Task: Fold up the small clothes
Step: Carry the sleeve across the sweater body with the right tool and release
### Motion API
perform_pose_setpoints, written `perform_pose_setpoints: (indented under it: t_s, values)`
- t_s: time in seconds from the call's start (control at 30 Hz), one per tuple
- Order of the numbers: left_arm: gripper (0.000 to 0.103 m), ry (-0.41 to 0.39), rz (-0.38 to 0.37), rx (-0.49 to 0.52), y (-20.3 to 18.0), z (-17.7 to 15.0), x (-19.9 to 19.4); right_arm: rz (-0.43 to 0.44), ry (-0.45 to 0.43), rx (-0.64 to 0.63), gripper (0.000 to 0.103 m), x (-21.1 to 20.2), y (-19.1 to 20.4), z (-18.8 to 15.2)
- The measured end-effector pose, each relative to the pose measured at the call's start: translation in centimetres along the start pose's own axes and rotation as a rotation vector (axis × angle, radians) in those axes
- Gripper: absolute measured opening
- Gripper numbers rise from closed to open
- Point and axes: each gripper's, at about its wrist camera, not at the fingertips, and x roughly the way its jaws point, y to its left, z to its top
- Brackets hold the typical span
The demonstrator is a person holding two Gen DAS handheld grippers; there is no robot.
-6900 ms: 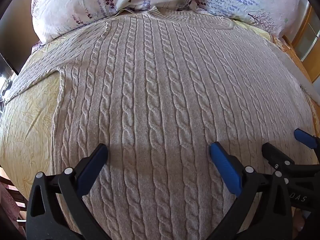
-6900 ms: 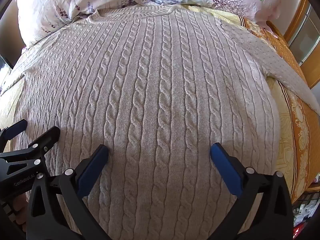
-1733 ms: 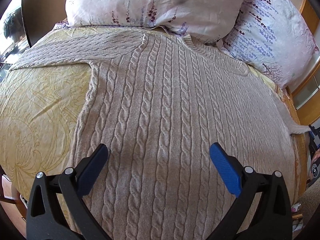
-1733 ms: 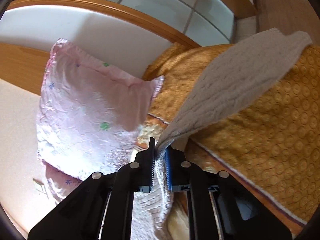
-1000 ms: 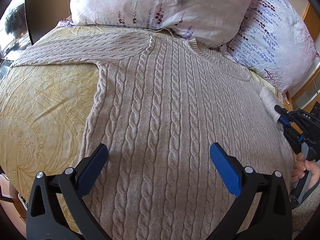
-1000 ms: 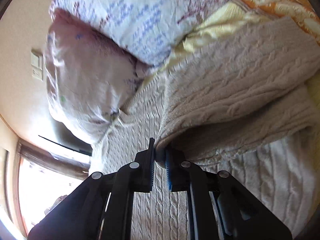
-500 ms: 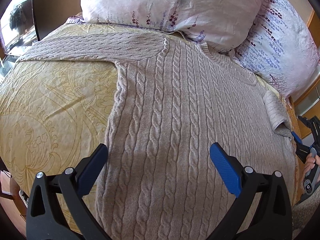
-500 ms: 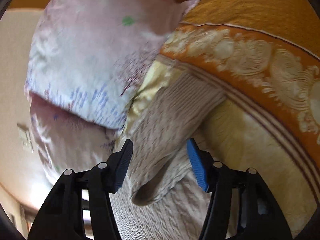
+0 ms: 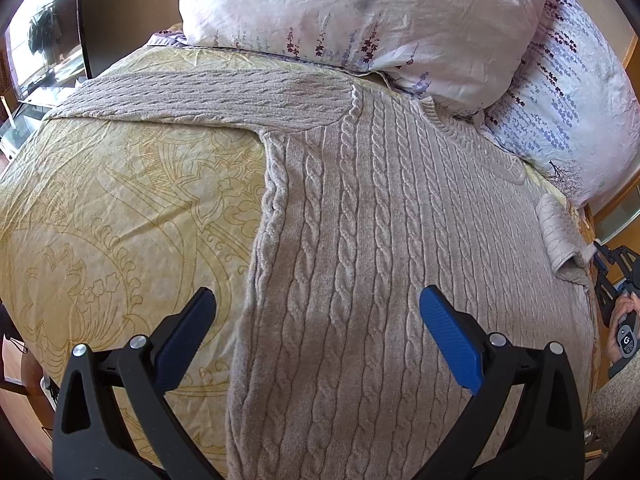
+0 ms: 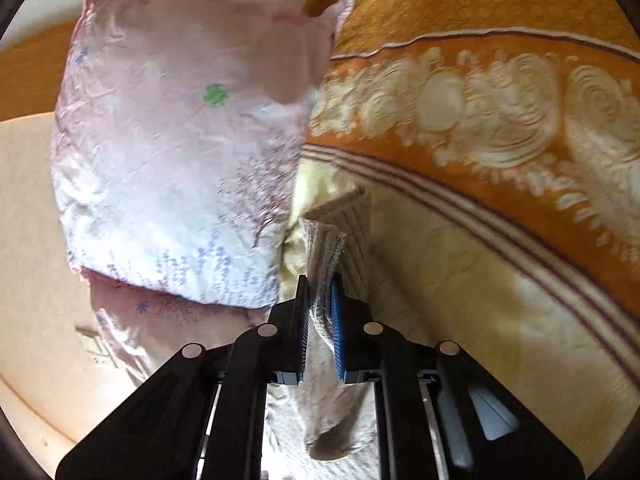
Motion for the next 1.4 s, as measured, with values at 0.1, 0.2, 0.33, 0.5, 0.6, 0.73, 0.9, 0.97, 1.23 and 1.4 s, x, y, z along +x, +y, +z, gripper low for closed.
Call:
perform_pose_setpoints:
  t_s: [0.1,0.2,0.33,0.5,0.6,0.73,0.9,0.97,1.23,1.4]
  values:
    - [0.101,-0.015,-0.001,-0.024,0.4,0.2,0.0,0.084,0.091,-0.033,0.011,2.2,2.4,-2.2]
    - [0.101,-0.032,-0.018,-0.022,0.3,0.4,-0.2,0.132,0.201,-0.073,0.011,5.2,4.5,-5.3]
    - [0.101,-0.052,-0.016,0.001,0.2,0.5,-0.4,0.137,0.335,-0.110,0.011,9.5,6.5,-9.6]
    - [0.101,-0.084,-0.004,-0.044,1.8,0.7,-0.9,0.131,0.471,-0.197,0.011,14.1,9.0,-14.8]
    - [0.101,-0.123,0.008,-0.104,3.5,0.8,-1.6,0.102,0.537,-0.271,0.011,15.6,9.8,-17.8]
    - [0.101,-0.141,0.041,-0.162,5.8,1.5,-2.0,0.037,0.619,-0.325,0.011,17.9,9.5,-21.5]
    - [0.101,-0.166,0.077,-0.250,9.3,3.3,-2.3,-0.069,0.747,-0.438,0.018,19.0,9.2,-26.1]
    - [0.101,-0.180,0.076,-0.290,10.7,4.1,-2.4,-0.089,0.790,-0.476,0.026,18.5,8.9,-27.5]
    - [0.101,-0.176,0.028,-0.365,12.9,6.9,-1.4,-0.171,0.593,-1.035,0.029,14.5,13.4,-29.4]
    - [0.101,-0.162,-0.005,-0.318,12.0,7.6,-0.9,-0.218,0.609,-1.214,0.029,15.4,13.5,-32.5]
